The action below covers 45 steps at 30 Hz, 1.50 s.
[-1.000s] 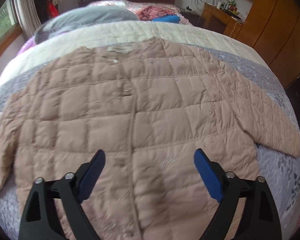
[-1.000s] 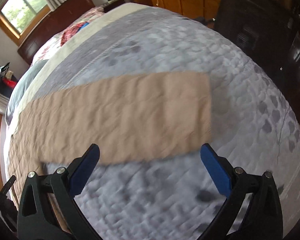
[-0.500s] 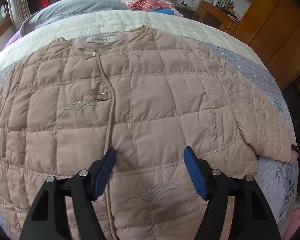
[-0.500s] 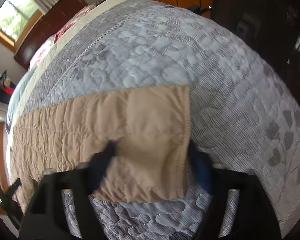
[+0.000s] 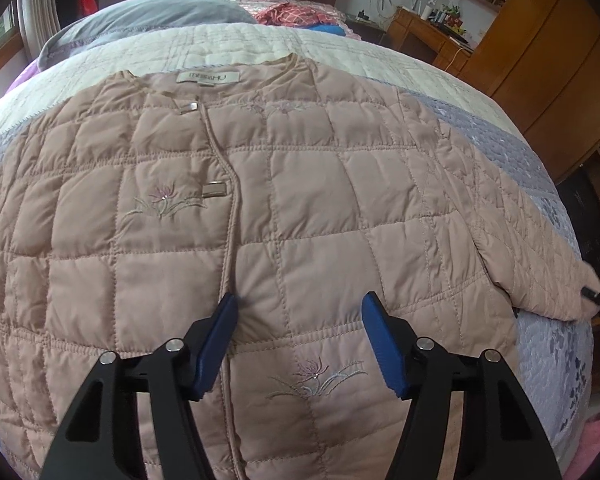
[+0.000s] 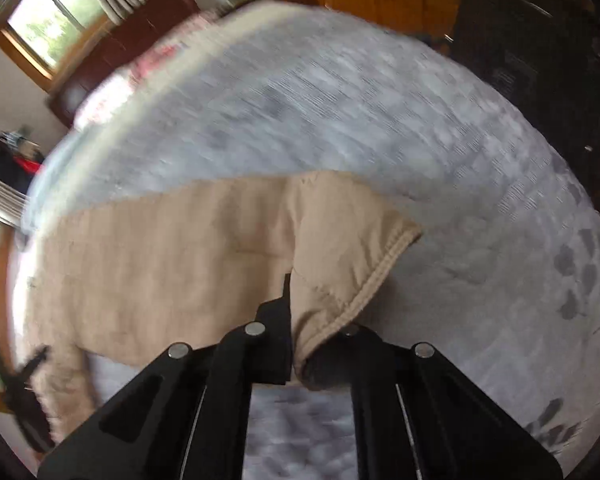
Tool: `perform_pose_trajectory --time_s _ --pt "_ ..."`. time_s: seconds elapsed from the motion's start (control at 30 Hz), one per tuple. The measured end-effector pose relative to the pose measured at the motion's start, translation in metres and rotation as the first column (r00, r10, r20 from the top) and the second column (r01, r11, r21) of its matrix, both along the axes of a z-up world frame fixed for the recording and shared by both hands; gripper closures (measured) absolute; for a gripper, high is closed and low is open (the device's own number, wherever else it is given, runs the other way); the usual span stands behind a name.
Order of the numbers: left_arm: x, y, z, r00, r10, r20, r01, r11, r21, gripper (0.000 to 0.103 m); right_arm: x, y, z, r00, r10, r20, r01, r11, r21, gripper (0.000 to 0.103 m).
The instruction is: Fold large clothes
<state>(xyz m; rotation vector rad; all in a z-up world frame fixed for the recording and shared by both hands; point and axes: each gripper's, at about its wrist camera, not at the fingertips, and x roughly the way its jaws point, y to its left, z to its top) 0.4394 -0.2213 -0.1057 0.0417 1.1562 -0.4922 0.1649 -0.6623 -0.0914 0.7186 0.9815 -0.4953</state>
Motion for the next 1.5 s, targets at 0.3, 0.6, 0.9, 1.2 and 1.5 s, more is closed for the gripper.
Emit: perform_pose_trajectory --time_s 0.3,0.6,0.9,1.2,1.5 --pt "-0.016 0.019 0.021 0.998 -0.013 0.068 0.014 1.0 -0.018 0.039 0.111 0.146 0.066 0.909 0.379 0.172 -0.375 0.925 -0.056 0.098" --pt "-0.01 0.044 0.031 0.993 -0.016 0.119 0.015 1.0 0.005 0.039 0.223 0.267 0.022 0.814 0.578 0.064 -0.576 0.816 -0.049 0.098" --pt "-0.008 0.045 0.036 0.995 -0.027 0.091 0.036 0.994 -0.101 0.039 0.22 0.284 0.012 0.744 0.63 0.222 -0.659 0.746 0.093 0.061" --pt "-0.012 -0.032 0.02 0.99 -0.129 -0.05 0.116 0.97 -0.212 0.032 0.154 0.197 0.039 0.905 0.409 0.115 -0.403 0.912 -0.075 0.068" --pt "-0.013 -0.054 0.011 0.992 -0.1 -0.078 0.078 0.966 -0.248 0.099 0.117 0.141 0.008 0.958 0.268 0.101 -0.27 0.963 0.004 0.068"
